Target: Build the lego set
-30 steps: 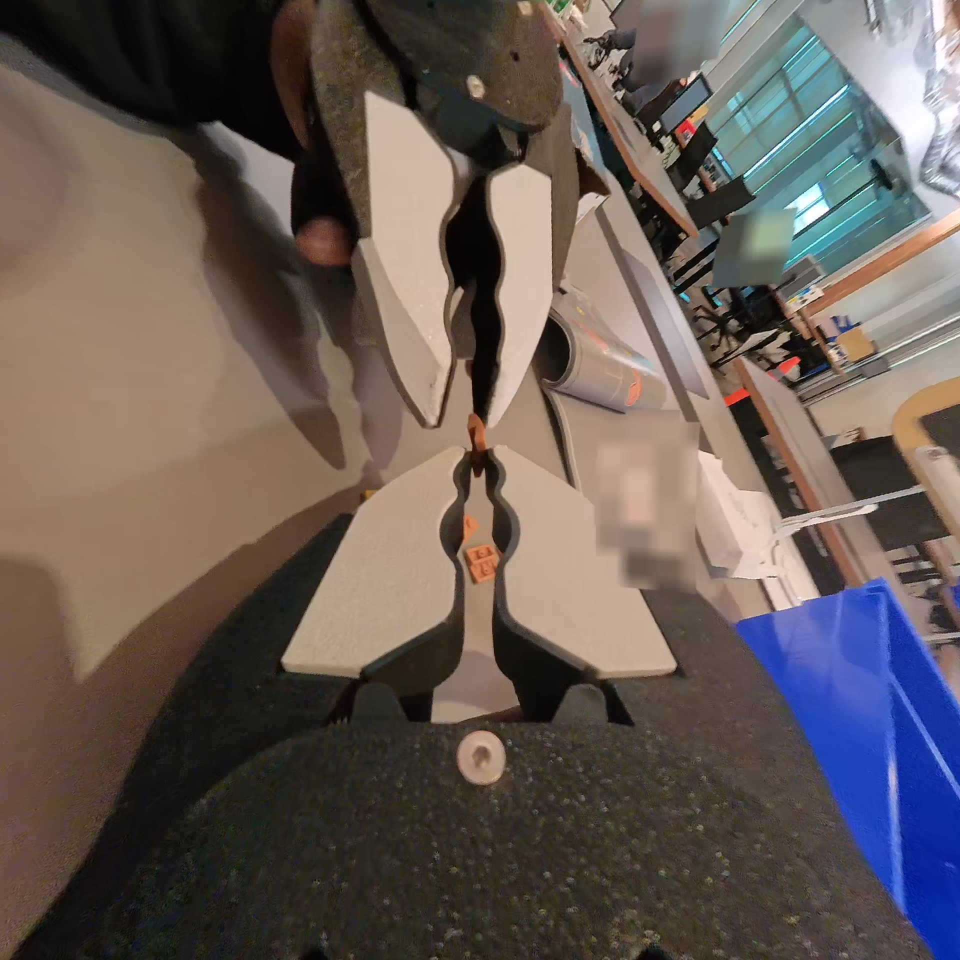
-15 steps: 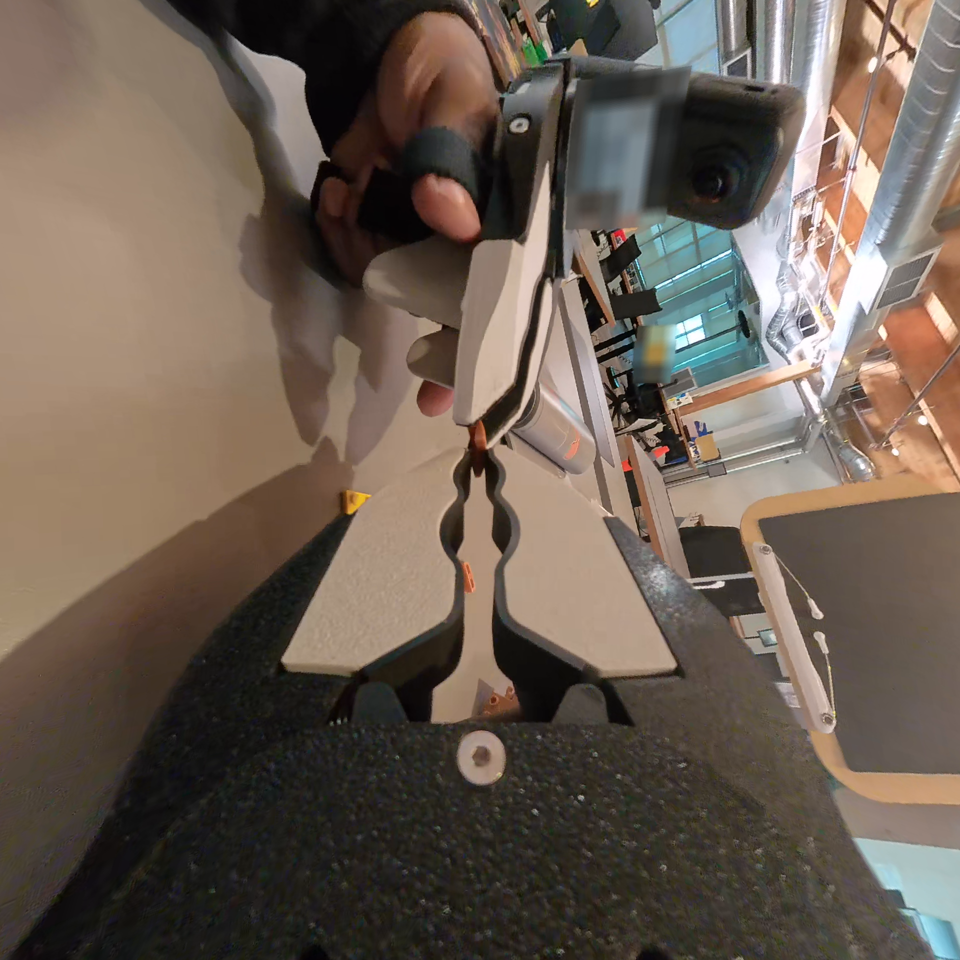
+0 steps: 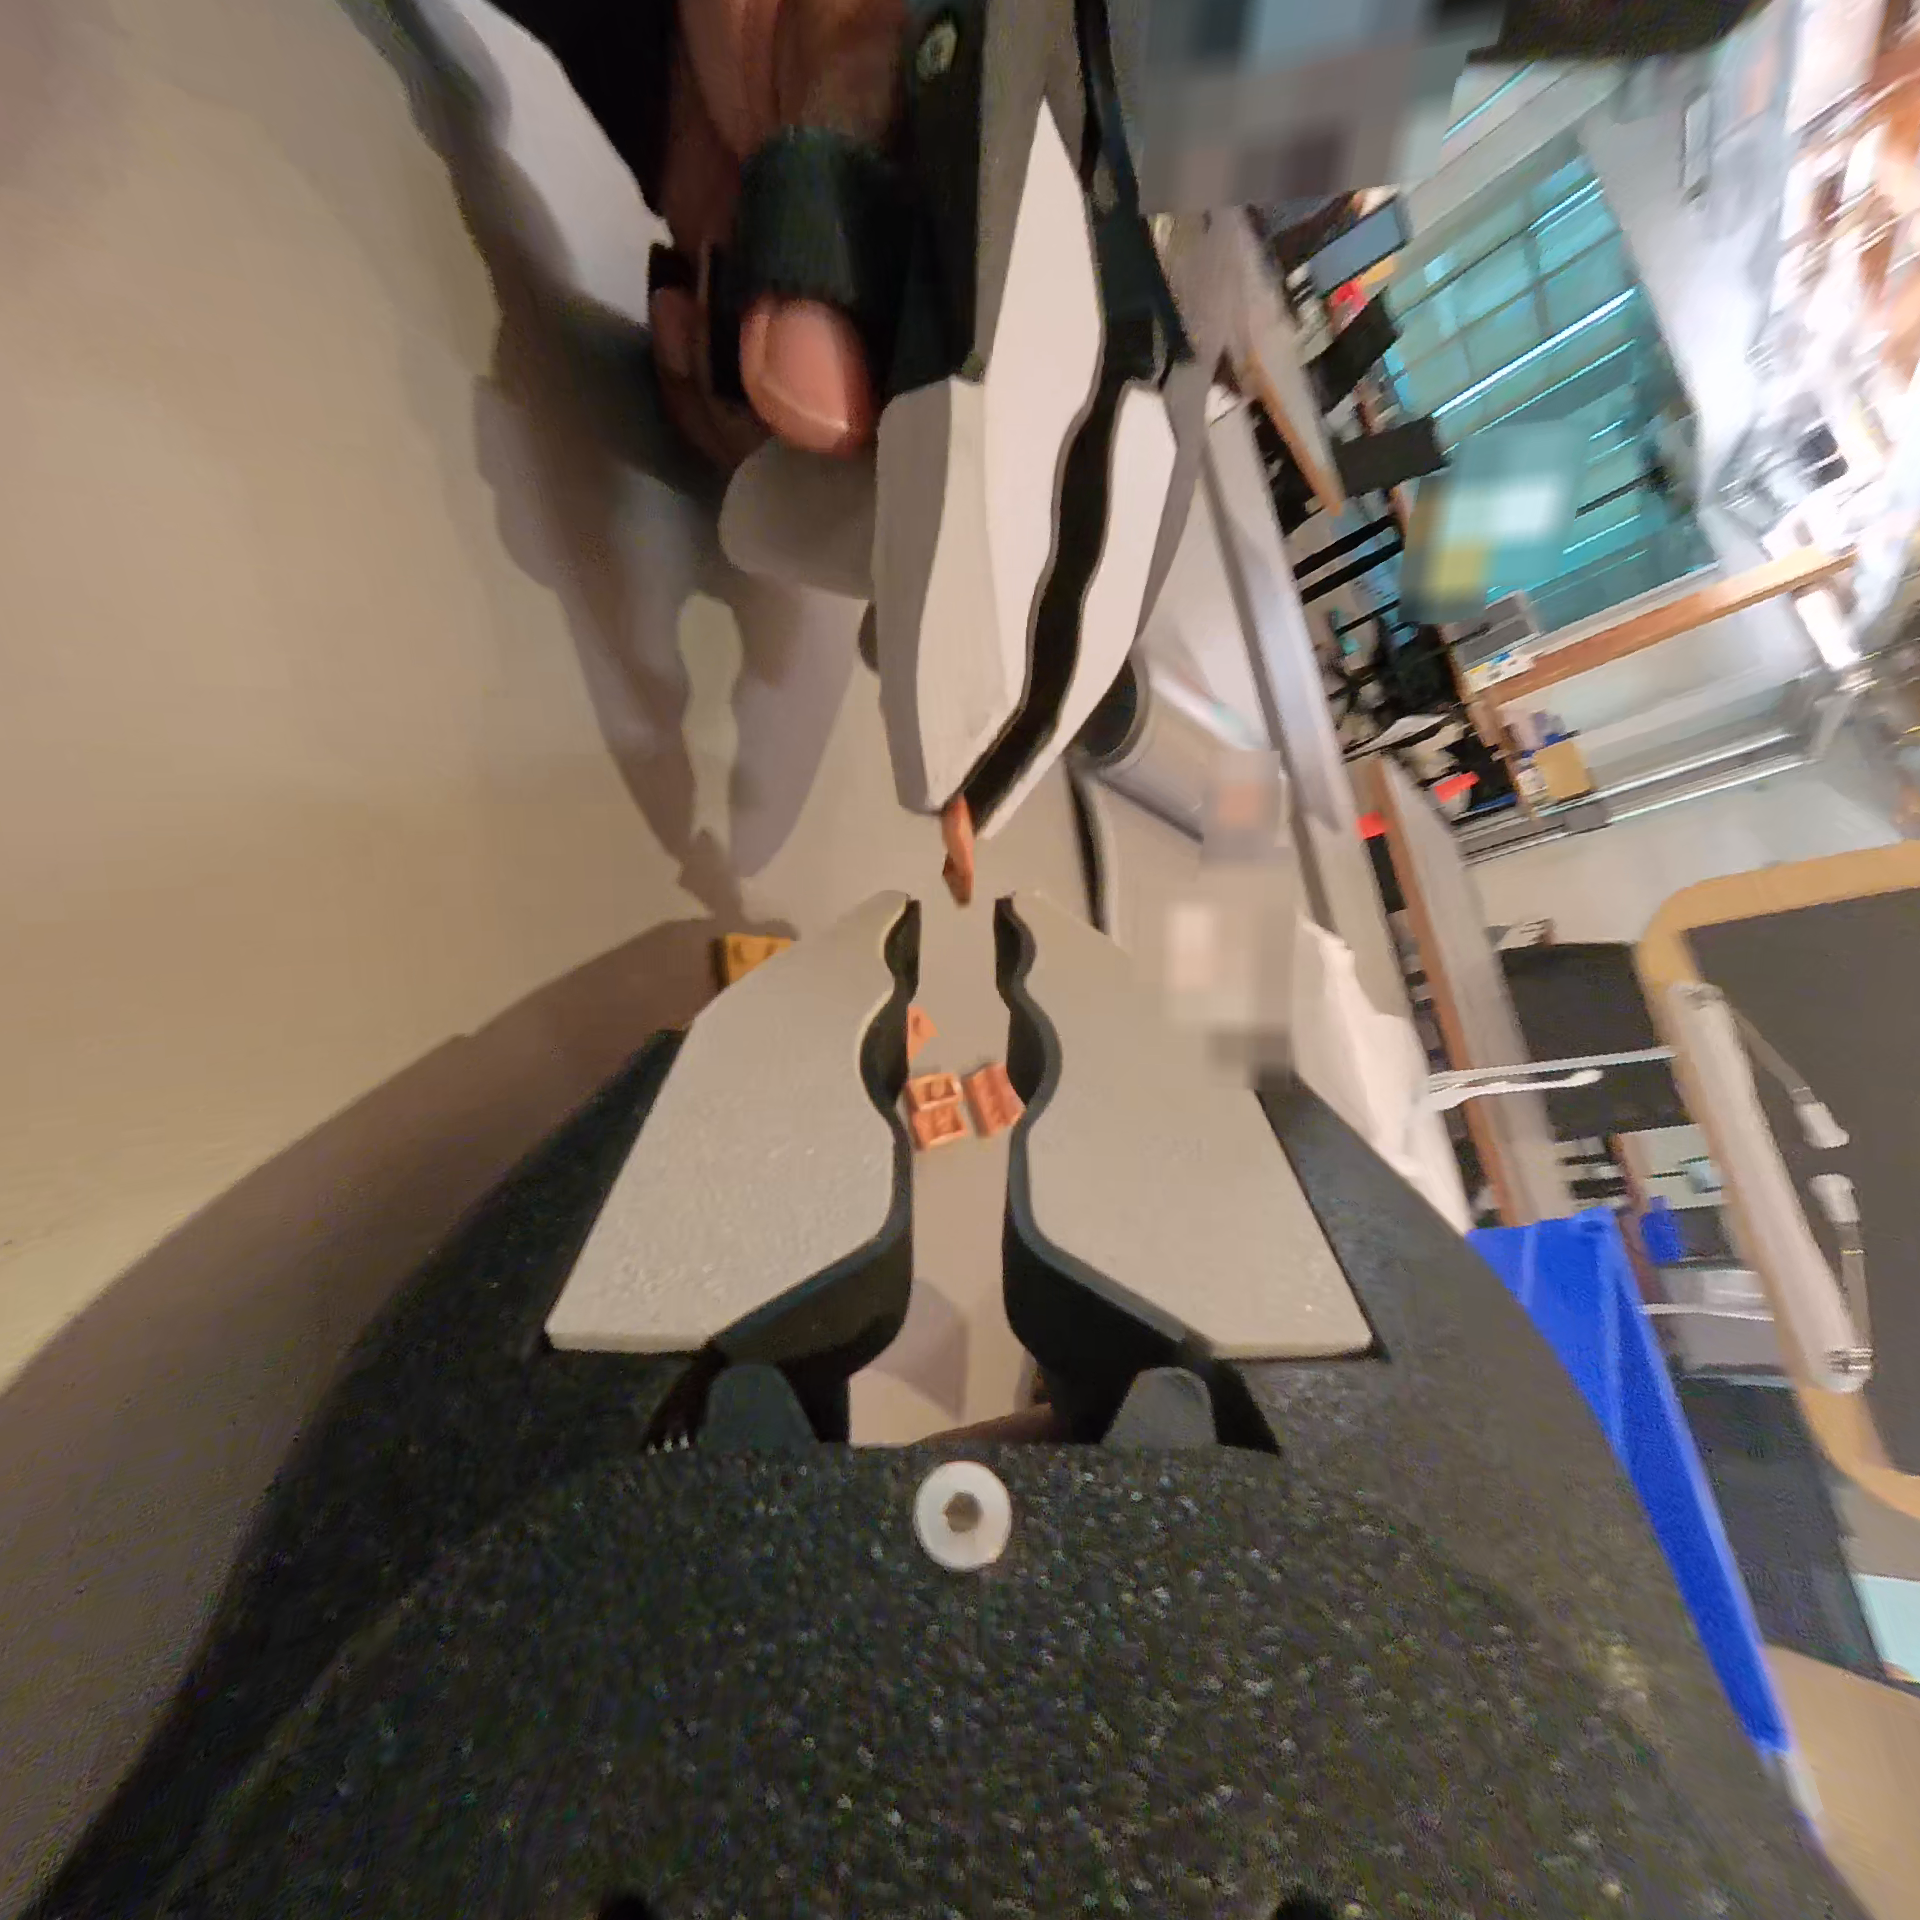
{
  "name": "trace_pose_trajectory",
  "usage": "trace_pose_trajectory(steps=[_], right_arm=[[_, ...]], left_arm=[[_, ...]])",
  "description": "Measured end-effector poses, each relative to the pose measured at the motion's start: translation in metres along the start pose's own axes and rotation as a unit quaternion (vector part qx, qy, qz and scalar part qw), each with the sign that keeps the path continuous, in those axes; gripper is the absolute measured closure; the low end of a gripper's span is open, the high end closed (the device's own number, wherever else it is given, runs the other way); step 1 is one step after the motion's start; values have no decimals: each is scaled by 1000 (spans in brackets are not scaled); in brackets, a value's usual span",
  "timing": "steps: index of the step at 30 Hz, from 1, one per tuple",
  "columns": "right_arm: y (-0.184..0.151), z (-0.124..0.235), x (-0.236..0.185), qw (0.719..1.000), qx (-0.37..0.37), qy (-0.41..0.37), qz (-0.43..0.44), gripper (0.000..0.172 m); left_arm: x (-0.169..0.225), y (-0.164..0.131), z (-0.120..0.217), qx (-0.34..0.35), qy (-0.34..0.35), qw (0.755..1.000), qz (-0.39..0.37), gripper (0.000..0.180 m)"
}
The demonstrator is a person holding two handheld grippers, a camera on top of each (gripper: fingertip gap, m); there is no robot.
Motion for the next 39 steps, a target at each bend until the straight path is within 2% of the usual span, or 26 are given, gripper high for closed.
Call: trace_pose_trajectory(steps=[6, 10, 17, 24, 27, 39], right_arm=[[-10, 1, 3, 980, -35, 142, -135, 158], [-11, -6, -1, 966, -66, 193, -158, 156], [-15, -17, 0, 949, -100, 232, -187, 150], [-18, -25, 8, 913, -123, 310, -237, 152], [-20, -27, 10, 903, -125, 324, -253, 150], [-18, -27, 8, 909, -108, 293, -277, 156]], left_arm=[[-7, -9, 3, -77, 52, 995, -27, 171], [-8, -16, -3, -121, 71, 989, -46, 171], [-7, -17, -4, -129, 75, 988, -49, 171], [-7, -17, -4, -128, 73, 988, -48, 171], [-7, -17, -3, -127, 71, 988, -47, 171], [-8, -16, -6, -126, 83, 987, -50, 171]])
Point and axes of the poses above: each gripper's, where its closed fingertips meet, z back along the fingers, y out of its top, x = y × z across the jaws, the point moved 8 cm from there along z, back along the fingers
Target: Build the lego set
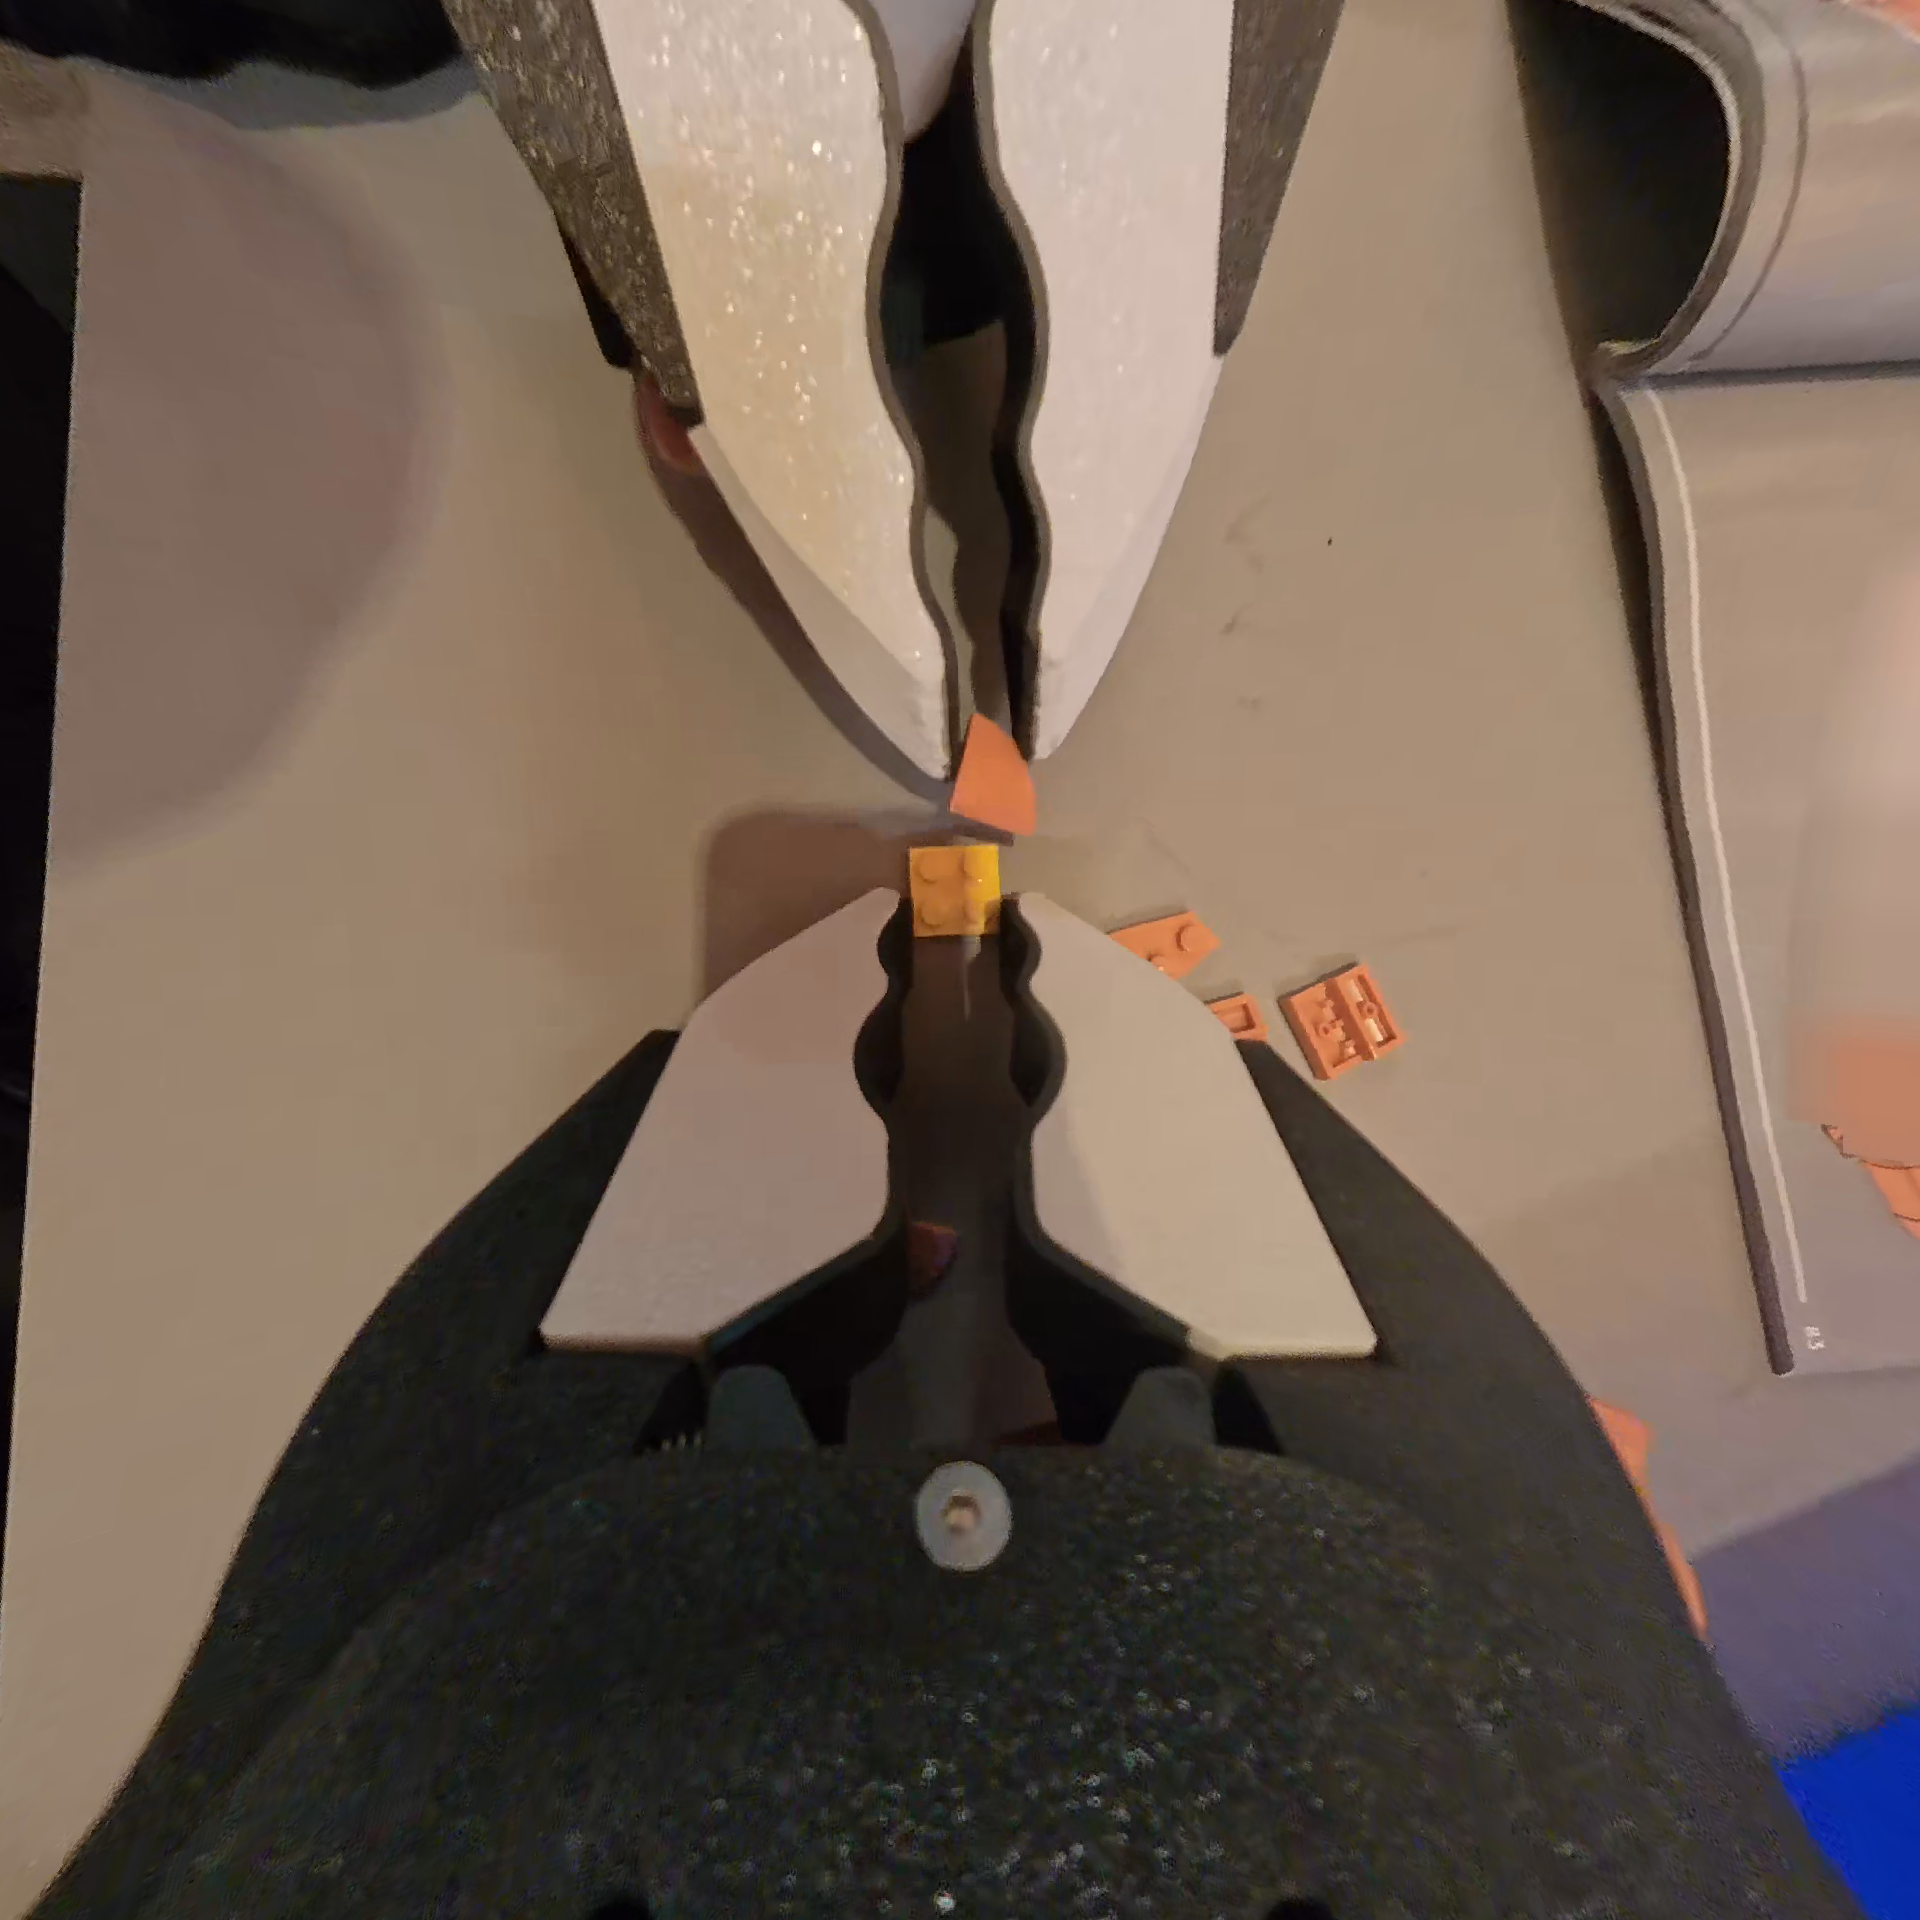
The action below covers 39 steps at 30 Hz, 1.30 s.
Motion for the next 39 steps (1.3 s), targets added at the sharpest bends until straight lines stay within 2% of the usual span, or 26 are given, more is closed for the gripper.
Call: trace_pose_trajectory(steps=[5, 18, 39], right_arm=[[-4, 3, 0, 999, 40, -19, -20, 156], [1, 6, 1, 996, 81, -48, -4, 156], [4, 5, -3, 993, 85, -77, 33, 156]], left_arm=[[-3, 0, 1, 7, 12, 1000, 5, 171], [-3, 1, 0, 8, 21, 1000, -3, 171], [-4, 0, 1, 1, 22, 1000, -1, 171]])
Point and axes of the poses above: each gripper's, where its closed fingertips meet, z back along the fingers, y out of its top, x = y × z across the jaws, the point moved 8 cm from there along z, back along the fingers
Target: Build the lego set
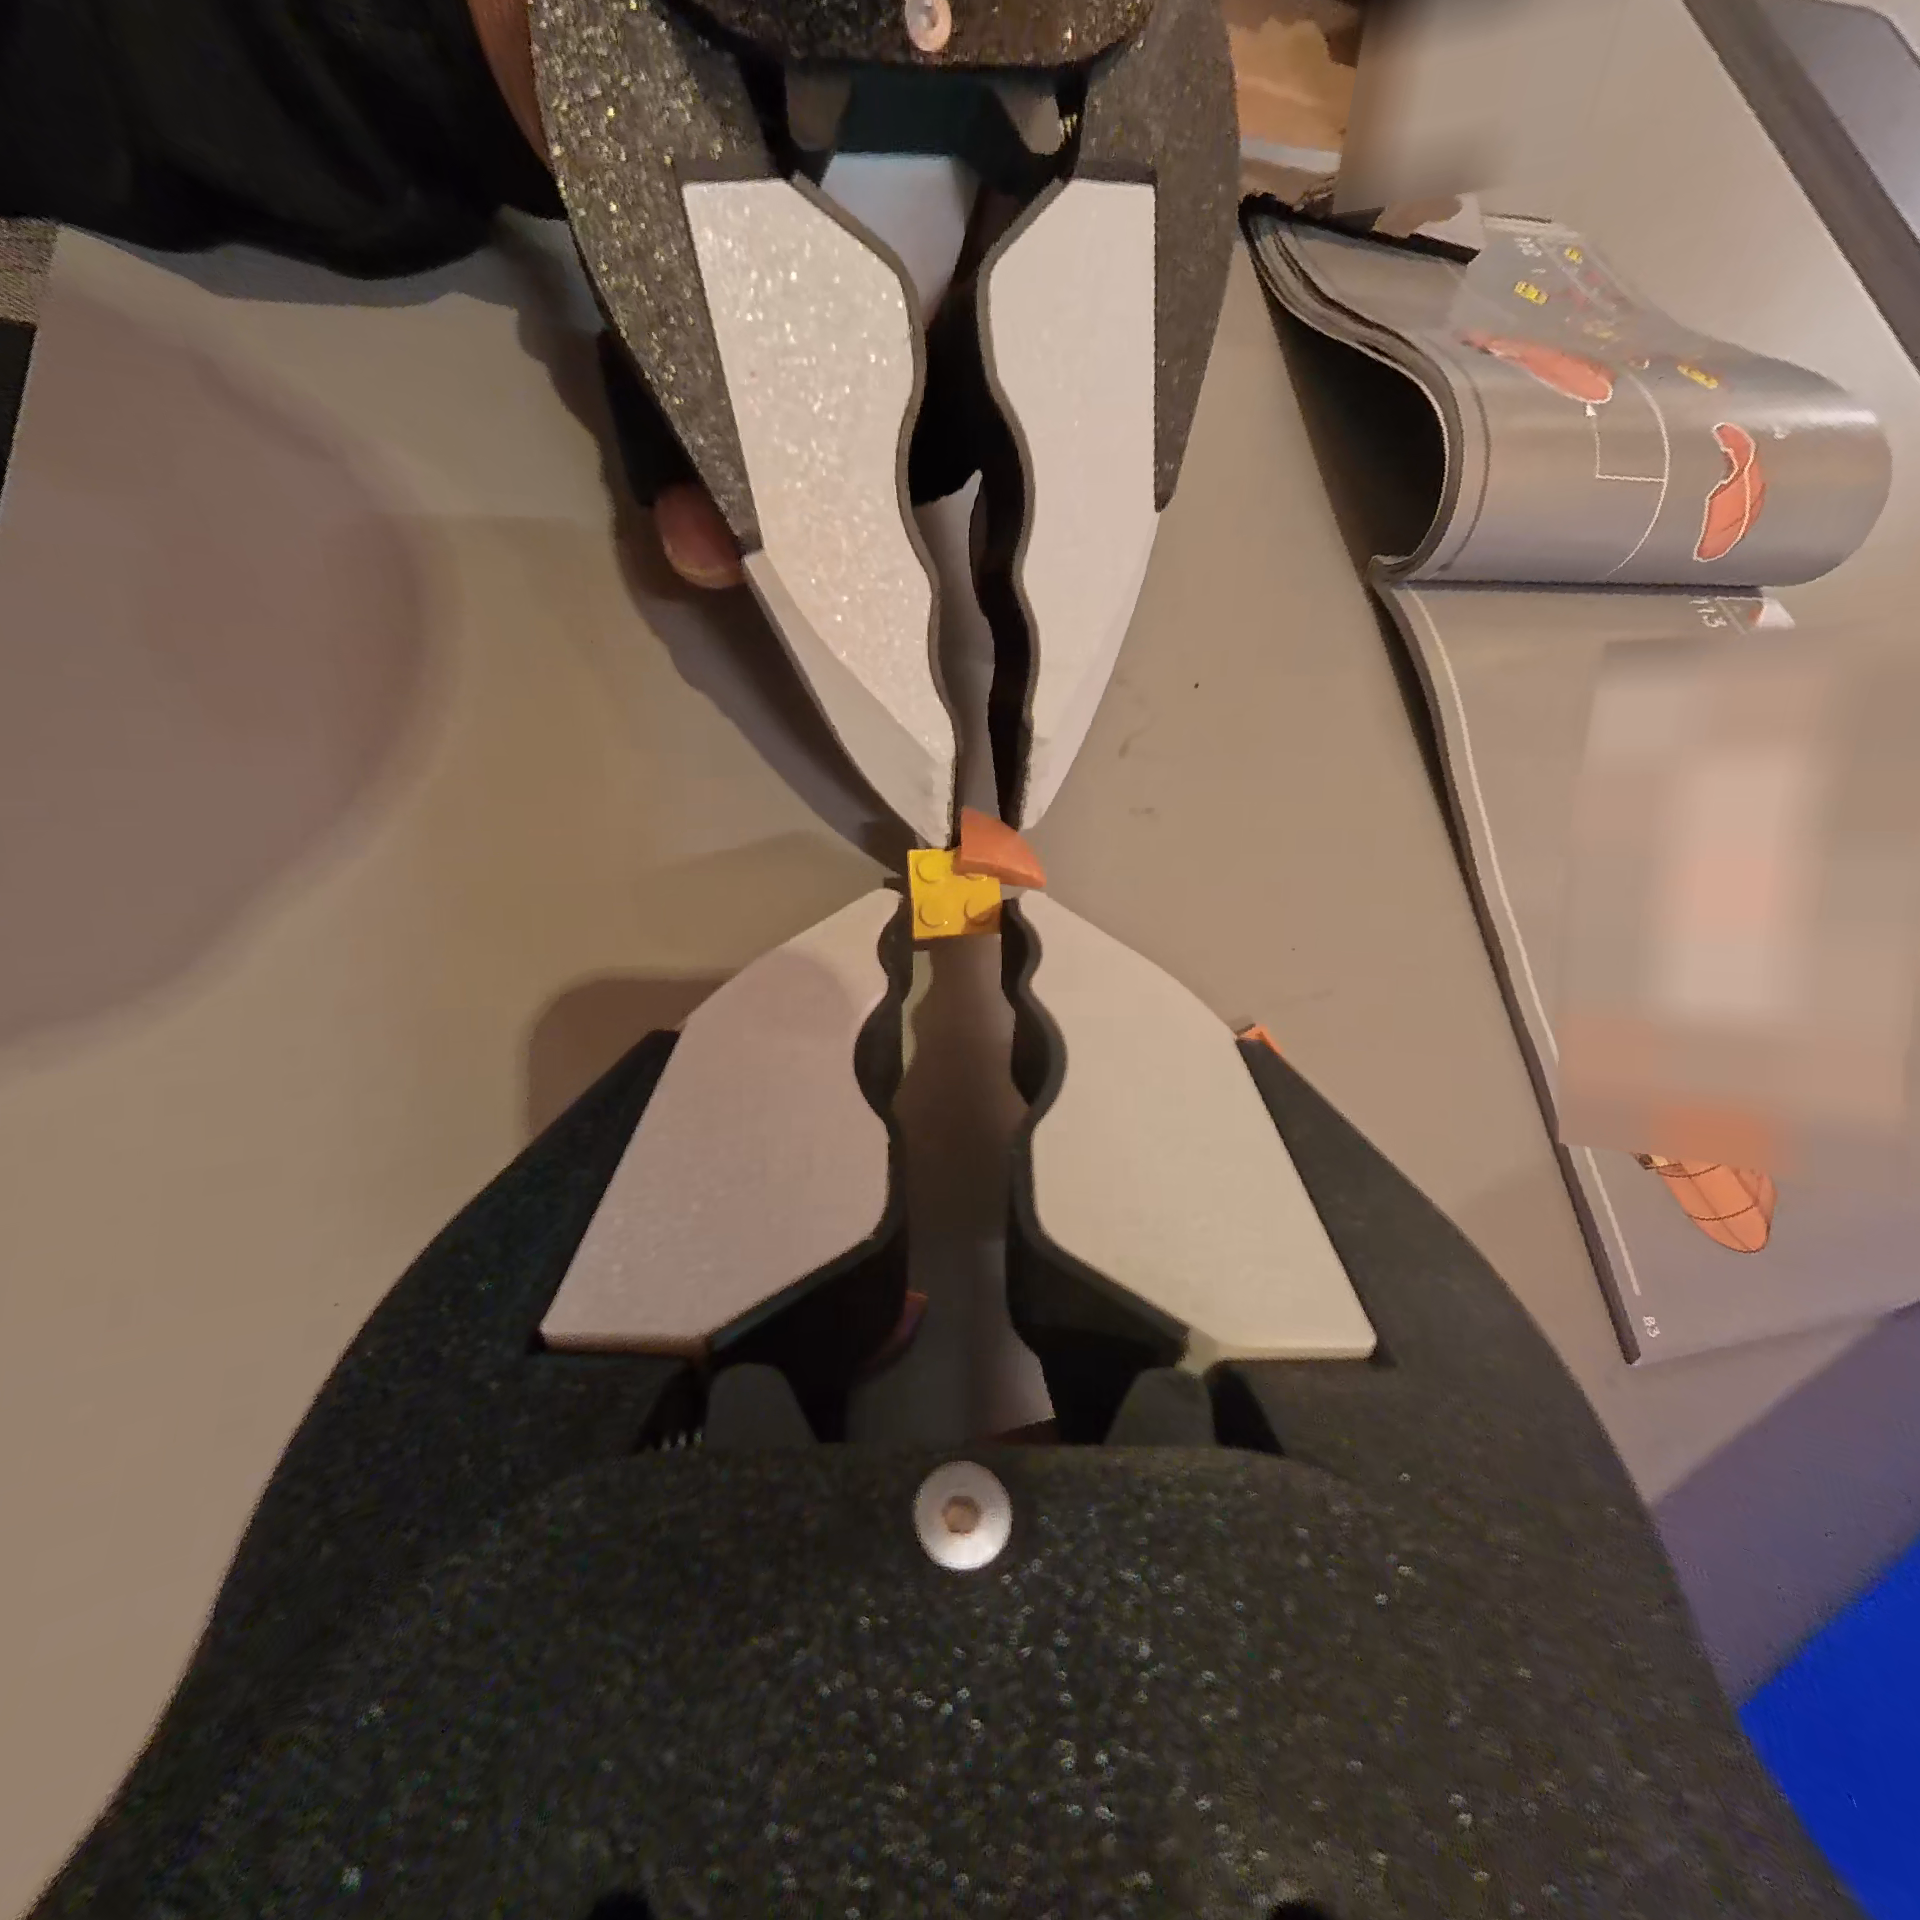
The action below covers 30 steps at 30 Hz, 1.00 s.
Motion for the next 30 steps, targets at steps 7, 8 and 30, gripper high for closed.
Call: trace_pose_trajectory(steps=[7, 8, 30], right_arm=[[1, 0, -2, 1000, -2, -6, 15, 156], [1, 0, -2, 1000, -2, -8, 18, 156], [1, 0, -3, 1000, 6, 11, 9, 156]], left_arm=[[0, 0, 0, -5, 2, 1000, -6, 171], [1, 0, 0, -6, 2, 1000, -8, 171], [8, 3, 4, -8, 17, 995, -99, 168]])
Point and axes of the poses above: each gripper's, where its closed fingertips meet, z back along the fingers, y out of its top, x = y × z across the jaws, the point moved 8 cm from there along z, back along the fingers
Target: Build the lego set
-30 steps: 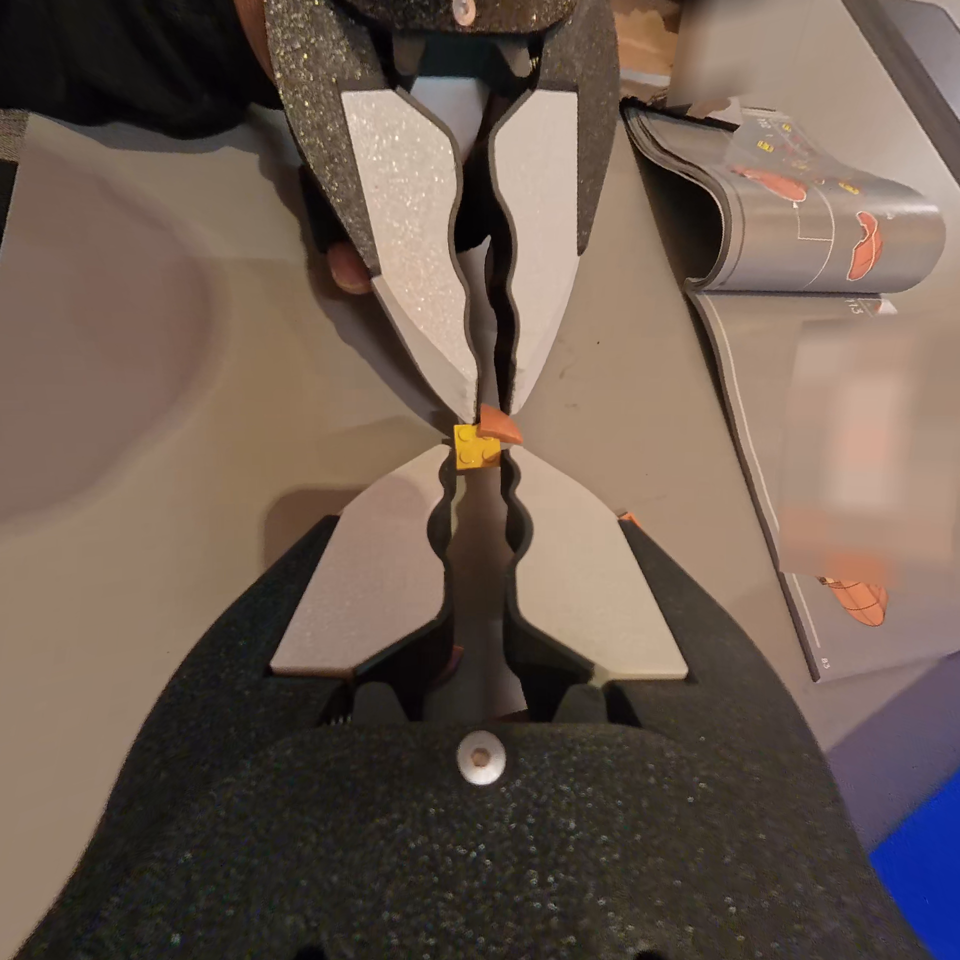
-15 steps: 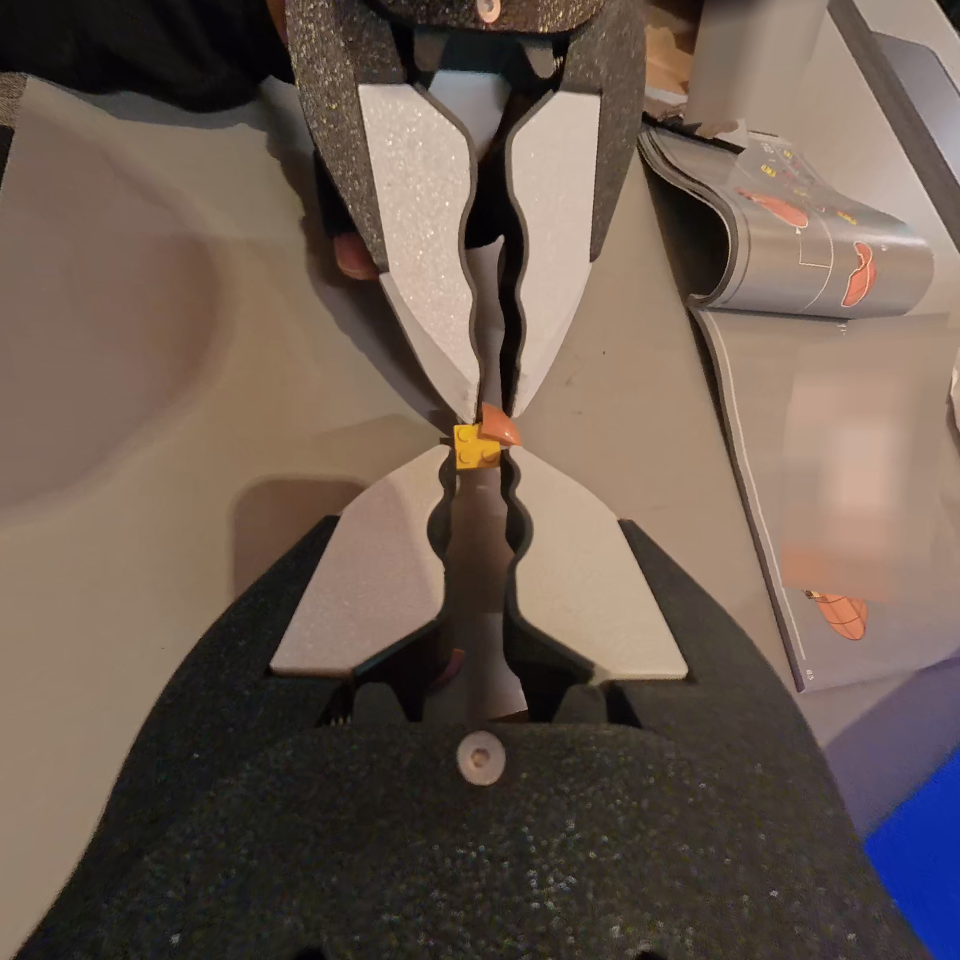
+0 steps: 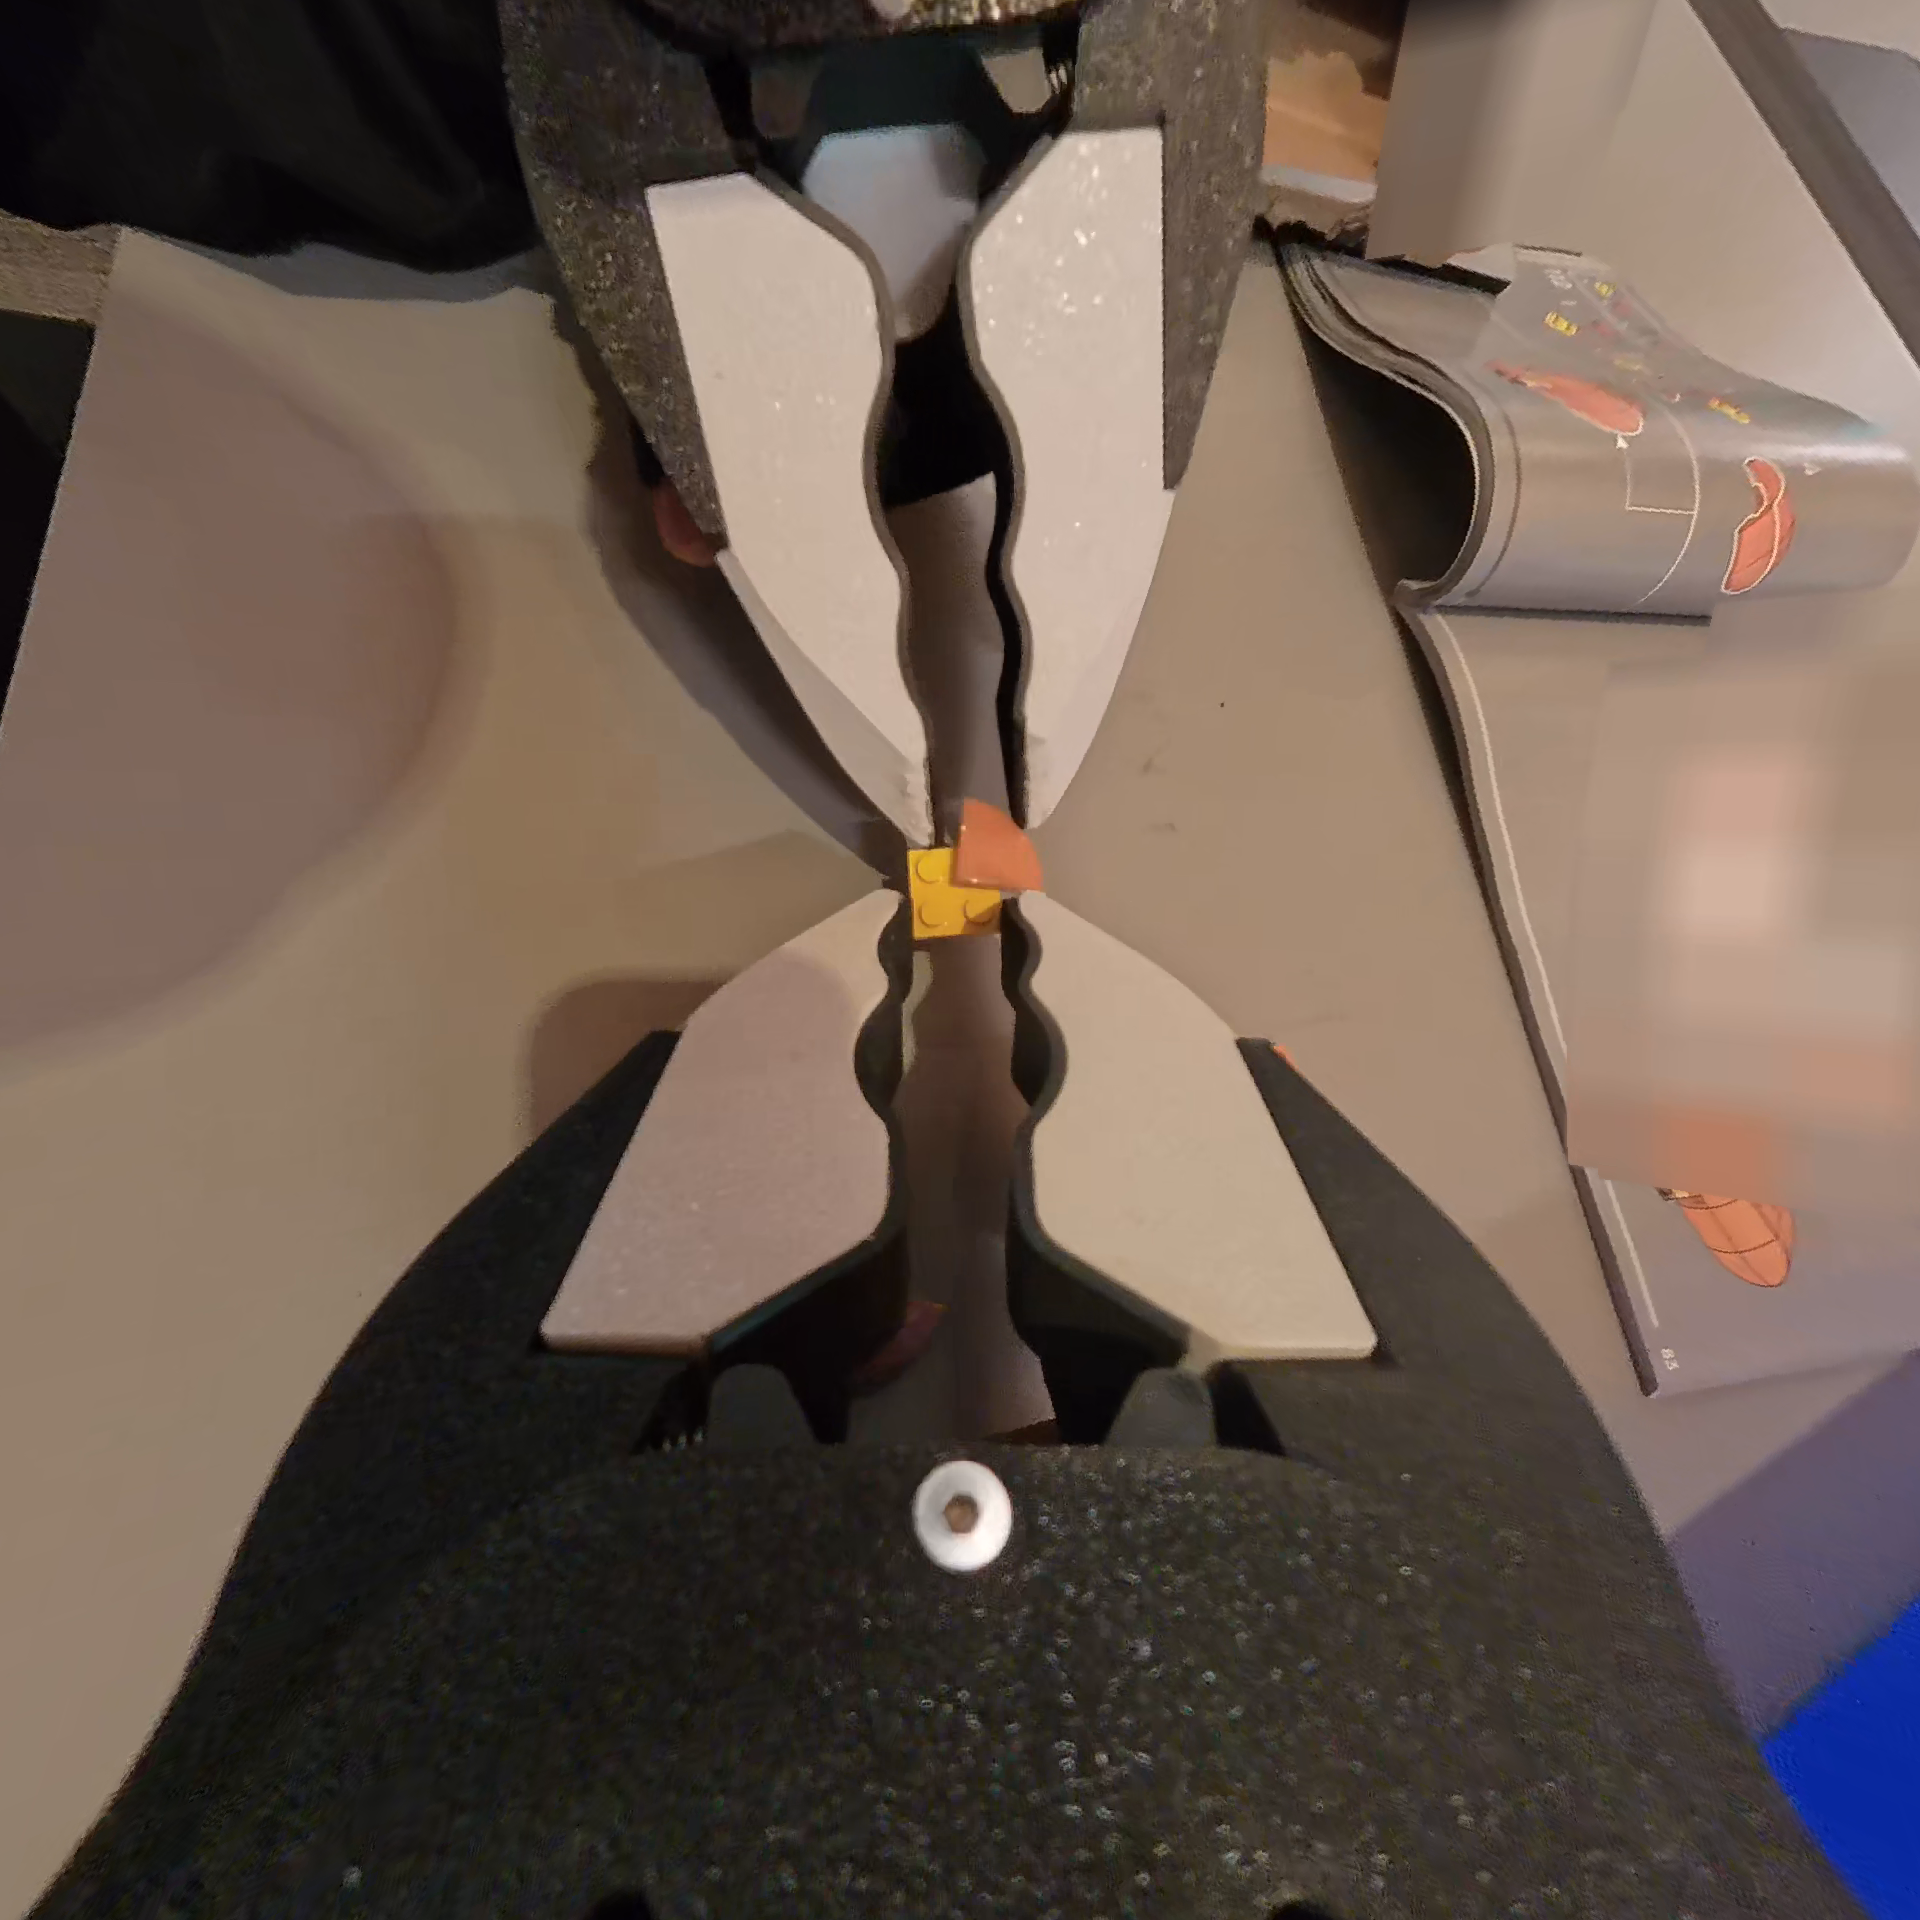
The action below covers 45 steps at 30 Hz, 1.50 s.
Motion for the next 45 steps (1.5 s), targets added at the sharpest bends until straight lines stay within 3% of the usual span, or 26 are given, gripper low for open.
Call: trace_pose_trajectory(steps=[6, 13, 31, 40, 45], right_arm=[[0, 1, 1, 1000, 5, 10, -16, 156], [0, 1, 2, 1000, 6, 10, -17, 156], [1, 4, 4, 1000, 26, 6, -16, 156], [2, 8, 5, 995, 51, 60, -64, 156], [6, 11, 5, 990, 71, 88, -86, 156]], left_arm=[[6, 1, -1, -17, 31, 995, -89, 170], [8, 1, -1, -22, 51, 990, -131, 170], [7, 4, 6, -9, 75, 985, -158, 165], [13, 5, 20, 81, 69, 968, -227, 149], [19, 3, 16, 92, 73, 953, -278, 142]])
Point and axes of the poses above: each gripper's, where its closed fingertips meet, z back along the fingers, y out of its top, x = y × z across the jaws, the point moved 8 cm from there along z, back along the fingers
